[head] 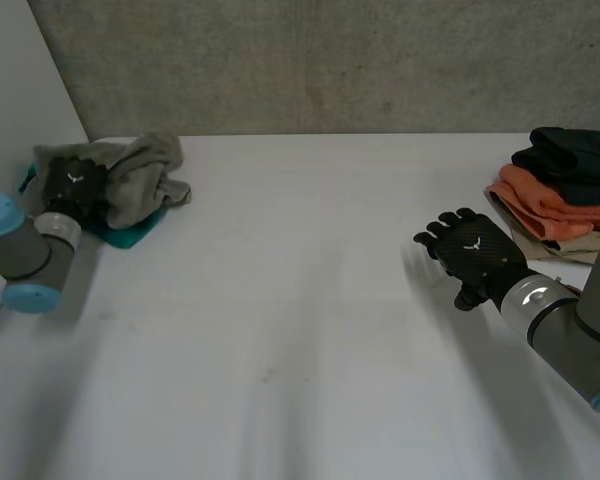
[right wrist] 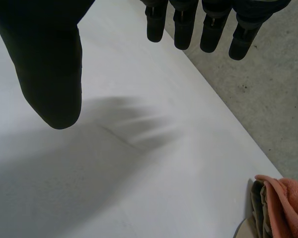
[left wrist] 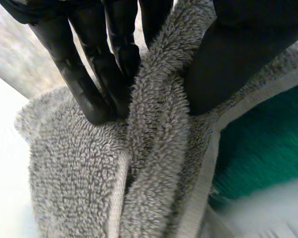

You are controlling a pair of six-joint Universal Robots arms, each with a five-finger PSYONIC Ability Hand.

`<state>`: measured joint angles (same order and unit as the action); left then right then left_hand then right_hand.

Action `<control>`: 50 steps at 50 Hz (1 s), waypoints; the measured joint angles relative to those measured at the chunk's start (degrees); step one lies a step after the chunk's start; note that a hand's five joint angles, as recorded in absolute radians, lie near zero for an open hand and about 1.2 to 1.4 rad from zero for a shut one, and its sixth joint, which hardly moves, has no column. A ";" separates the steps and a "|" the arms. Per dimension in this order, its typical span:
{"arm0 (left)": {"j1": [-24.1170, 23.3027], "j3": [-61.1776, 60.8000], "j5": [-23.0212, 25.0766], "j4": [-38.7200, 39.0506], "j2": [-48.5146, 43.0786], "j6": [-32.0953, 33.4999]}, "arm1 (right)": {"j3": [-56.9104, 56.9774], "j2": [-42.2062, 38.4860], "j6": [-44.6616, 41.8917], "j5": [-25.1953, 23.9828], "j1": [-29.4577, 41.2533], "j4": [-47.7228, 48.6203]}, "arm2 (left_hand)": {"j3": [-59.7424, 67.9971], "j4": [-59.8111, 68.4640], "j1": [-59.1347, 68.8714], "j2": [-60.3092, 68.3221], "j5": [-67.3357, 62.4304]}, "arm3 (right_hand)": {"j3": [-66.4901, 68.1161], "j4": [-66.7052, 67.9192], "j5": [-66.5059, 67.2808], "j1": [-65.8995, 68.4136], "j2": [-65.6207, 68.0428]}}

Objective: Fold the laundry.

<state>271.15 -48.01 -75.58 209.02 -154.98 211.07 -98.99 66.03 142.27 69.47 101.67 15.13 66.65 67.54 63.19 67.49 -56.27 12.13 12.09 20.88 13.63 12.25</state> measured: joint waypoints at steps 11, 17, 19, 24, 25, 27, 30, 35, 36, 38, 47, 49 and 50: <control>-7.83 -12.42 -3.78 4.95 25.03 -8.92 | 0.07 0.16 -0.03 0.13 -0.08 0.96 | 1.43 1.18 0.08 0.96 -0.39 | 0.00 0.00 0.00 0.00 0.00; -15.24 -21.97 -3.77 5.41 43.17 -18.82 | -0.49 0.80 0.09 0.36 -0.14 1.07 | 1.50 1.23 0.42 1.04 -0.40 | 0.00 0.00 0.00 0.00 0.00; -17.88 -25.63 -3.69 5.16 48.29 -21.75 | -0.68 1.23 0.12 0.41 -0.17 1.07 | 1.50 1.23 0.42 1.04 -0.40 | 0.00 0.00 0.00 0.00 0.00; -24.14 -33.75 -3.57 3.97 54.59 -24.93 | -0.89 2.41 0.22 0.45 -0.25 1.05 | 1.50 1.23 0.42 1.06 -0.61 | 0.00 0.00 0.00 0.00 0.00; -25.78 -35.76 -3.52 3.58 55.12 -25.15 | -0.88 2.68 0.25 0.45 -0.28 1.06 | 1.50 1.23 0.42 1.06 -0.61 | 0.00 0.00 0.00 0.00 0.00; -29.04 -39.96 -3.50 2.81 55.46 -25.22 | -0.85 3.22 0.32 0.43 -0.43 1.04 | 1.50 1.23 0.42 1.06 -0.62 | 0.00 0.00 0.00 0.00 0.00; -31.66 -43.49 -3.47 2.22 54.97 -25.00 | -0.79 3.61 0.39 0.42 -0.68 1.02 | 1.50 1.23 0.42 1.07 -0.62 | 0.00 0.00 0.00 0.00 0.00; -38.83 -52.00 -3.67 -0.72 47.65 -21.50 | -0.31 4.32 0.64 0.46 -1.66 0.82 | -20.99 -21.97 -21.35 -21.97 20.98 | 0.00 0.00 0.00 0.00 0.00; -39.75 -52.54 -3.81 -1.65 46.34 -20.47 | -0.18 4.37 0.68 0.48 -1.77 0.73 | -24.47 -24.36 -23.85 -25.52 23.33 | 0.00 0.00 0.00 0.00 0.00; -41.13 -53.00 -4.26 -3.80 44.37 -18.27 | 0.04 4.42 0.74 0.51 -1.85 0.55 | -38.44 -39.79 -39.13 -40.39 38.73 | 0.00 0.00 0.00 0.00 0.00; -40.86 -50.47 -12.28 -11.19 50.11 -11.38 | 2.44 4.65 0.71 0.61 -1.24 -2.10 | -52.12 -53.51 -47.88 -53.21 52.76 | 0.00 0.00 0.00 0.00 0.00; -39.99 -50.46 -14.78 -11.59 52.97 -11.51 | 3.72 4.72 0.71 0.41 -1.00 -4.07 | -52.19 -53.66 -48.68 -53.50 52.76 | 0.00 0.00 0.00 0.00 0.00; -39.71 -50.58 -15.56 -11.69 53.81 -11.65 | 4.35 4.74 0.71 0.32 -0.86 -5.08 | -52.19 -53.67 -48.68 -53.51 52.76 | 0.00 0.00 0.00 0.00 0.00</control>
<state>231.44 -98.59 -91.14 197.33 -101.17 199.42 -94.64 70.77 142.98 69.79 100.81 10.05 14.47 13.88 14.51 13.98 -3.51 12.13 12.09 20.88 13.63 12.25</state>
